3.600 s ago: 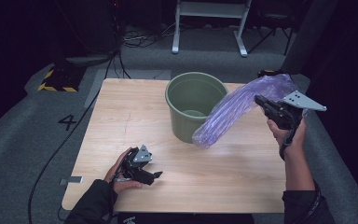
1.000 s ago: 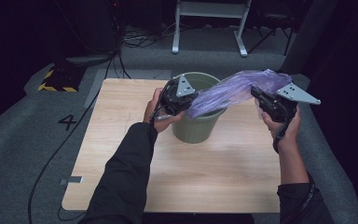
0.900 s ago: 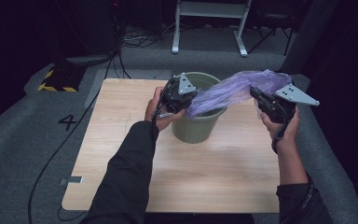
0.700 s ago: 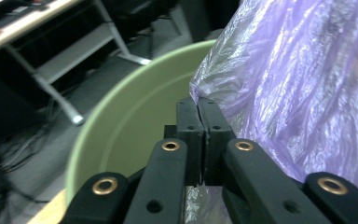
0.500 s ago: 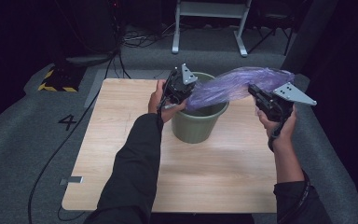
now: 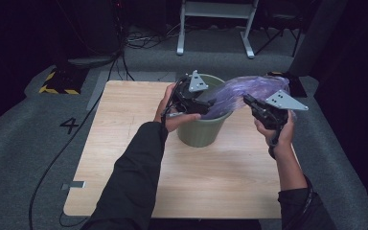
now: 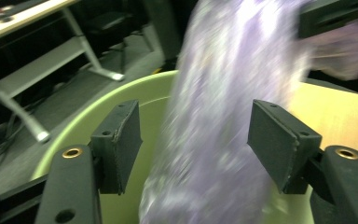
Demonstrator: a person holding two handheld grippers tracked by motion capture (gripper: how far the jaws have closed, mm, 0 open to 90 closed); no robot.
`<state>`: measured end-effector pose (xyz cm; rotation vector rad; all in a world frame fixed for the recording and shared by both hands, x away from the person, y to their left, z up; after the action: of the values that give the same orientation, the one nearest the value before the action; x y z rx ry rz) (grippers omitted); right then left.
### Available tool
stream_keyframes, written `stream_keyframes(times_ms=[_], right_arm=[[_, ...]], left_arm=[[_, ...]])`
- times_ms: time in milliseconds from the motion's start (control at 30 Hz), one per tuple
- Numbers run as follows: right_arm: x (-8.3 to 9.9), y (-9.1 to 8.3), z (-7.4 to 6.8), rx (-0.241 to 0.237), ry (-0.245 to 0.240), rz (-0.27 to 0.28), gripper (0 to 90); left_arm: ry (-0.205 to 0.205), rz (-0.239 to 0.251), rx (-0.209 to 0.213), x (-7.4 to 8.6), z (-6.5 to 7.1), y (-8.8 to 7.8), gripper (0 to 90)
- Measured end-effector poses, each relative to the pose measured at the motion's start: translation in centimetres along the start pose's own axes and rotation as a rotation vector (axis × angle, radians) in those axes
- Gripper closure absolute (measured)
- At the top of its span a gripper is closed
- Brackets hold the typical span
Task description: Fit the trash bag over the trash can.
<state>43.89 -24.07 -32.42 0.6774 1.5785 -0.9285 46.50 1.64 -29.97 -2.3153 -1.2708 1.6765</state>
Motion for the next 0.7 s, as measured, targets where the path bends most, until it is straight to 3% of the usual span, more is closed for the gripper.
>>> stream_keyframes(times_ms=[133,200,300,333,433,533,633,700], right_arm=[[0.4,0.3,-1.3,-0.038,-0.043,-0.025,90.0],[0.7,0.4,-2.1,-0.06,-0.071,-0.041,90.0],[0.9,0.3,-2.7,-0.108,-0.072,-0.054,89.8],[0.9,0.2,-3.0,-0.131,-0.072,-0.056,89.7],[1.0,0.0,-3.7,-0.159,-0.093,-0.064,89.5],[1.0,0.0,-4.2,-0.161,-0.115,-0.072,87.1],[1.1,-0.1,-4.2,-0.152,-0.11,-0.072,77.9],[1.2,-0.3,-4.1,-0.157,-0.099,-0.073,67.1]], left_arm=[[0.027,0.002,0.066,-0.5,1.0,0.3,30.2],[0.036,-0.008,0.074,-0.6,1.5,0.5,31.2],[0.027,-0.038,0.075,-0.3,1.8,0.9,42.7],[0.032,-0.039,0.09,-0.1,1.9,1.0,51.7],[0.08,-0.05,0.118,0.2,2.2,1.0,68.4],[0.105,-0.055,0.113,0.6,2.3,0.9,84.1],[0.1,-0.053,0.099,0.9,2.0,0.7,89.0],[0.097,-0.064,0.079,1.2,1.7,0.5,89.2]])
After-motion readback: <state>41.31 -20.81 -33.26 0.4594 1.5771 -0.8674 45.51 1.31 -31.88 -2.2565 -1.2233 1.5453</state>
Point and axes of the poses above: each handheld gripper's, and its own axes: y roughly forward along the jaws, x roughly out of its underside, z roughly to its right, the point moved 1 cm from there along y, roughly forward along the jaws, and after that the axes turned 15 degrees about y, right-handed, at the moved point
